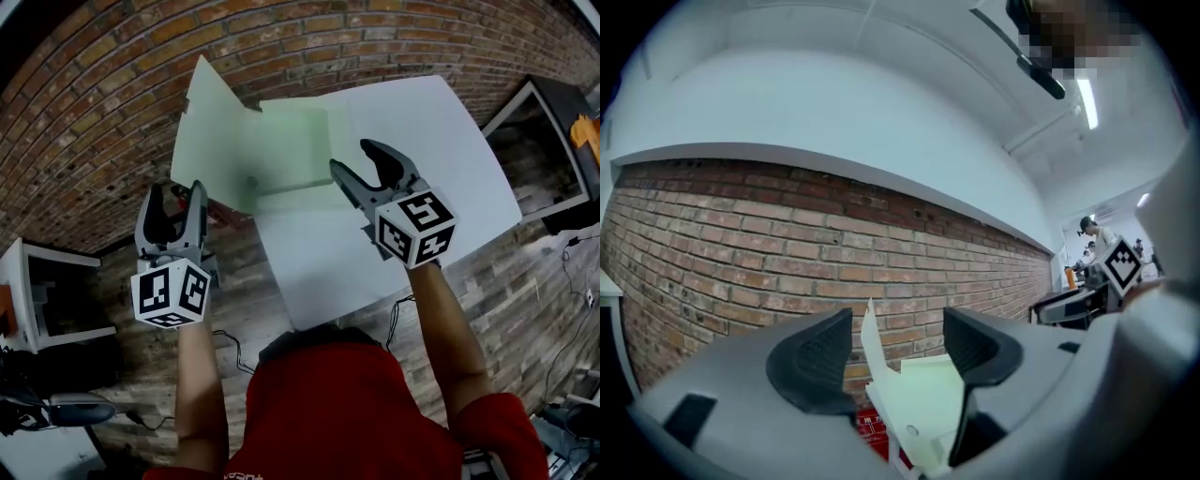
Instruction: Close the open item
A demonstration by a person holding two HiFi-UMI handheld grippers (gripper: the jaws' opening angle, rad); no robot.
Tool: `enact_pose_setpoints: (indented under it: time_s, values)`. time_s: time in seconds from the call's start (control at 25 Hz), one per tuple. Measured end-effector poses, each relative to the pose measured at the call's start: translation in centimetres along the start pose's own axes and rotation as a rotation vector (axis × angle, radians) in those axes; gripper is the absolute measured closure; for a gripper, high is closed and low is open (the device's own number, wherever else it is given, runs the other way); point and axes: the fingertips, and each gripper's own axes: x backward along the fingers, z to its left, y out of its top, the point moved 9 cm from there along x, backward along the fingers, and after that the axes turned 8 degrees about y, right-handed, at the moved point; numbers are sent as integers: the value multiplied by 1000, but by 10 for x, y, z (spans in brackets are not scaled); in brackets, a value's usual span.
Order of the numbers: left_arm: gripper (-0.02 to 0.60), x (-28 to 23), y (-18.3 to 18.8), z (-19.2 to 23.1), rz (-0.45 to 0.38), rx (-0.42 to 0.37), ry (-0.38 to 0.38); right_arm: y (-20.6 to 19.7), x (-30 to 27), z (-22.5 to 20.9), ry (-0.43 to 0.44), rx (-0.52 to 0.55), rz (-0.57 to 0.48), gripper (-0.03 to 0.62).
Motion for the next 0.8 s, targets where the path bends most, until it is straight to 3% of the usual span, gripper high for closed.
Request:
enact_pose_setpoints:
  time_s: [0.32, 0.8]
  values:
    - [276, -28, -35, 17, 136, 71, -5, -52, -12, -28, -48, -116, 146, 352]
    - [276, -59, -60, 16, 226, 96, -34, -134, -26, -66, -76, -311, 340, 352]
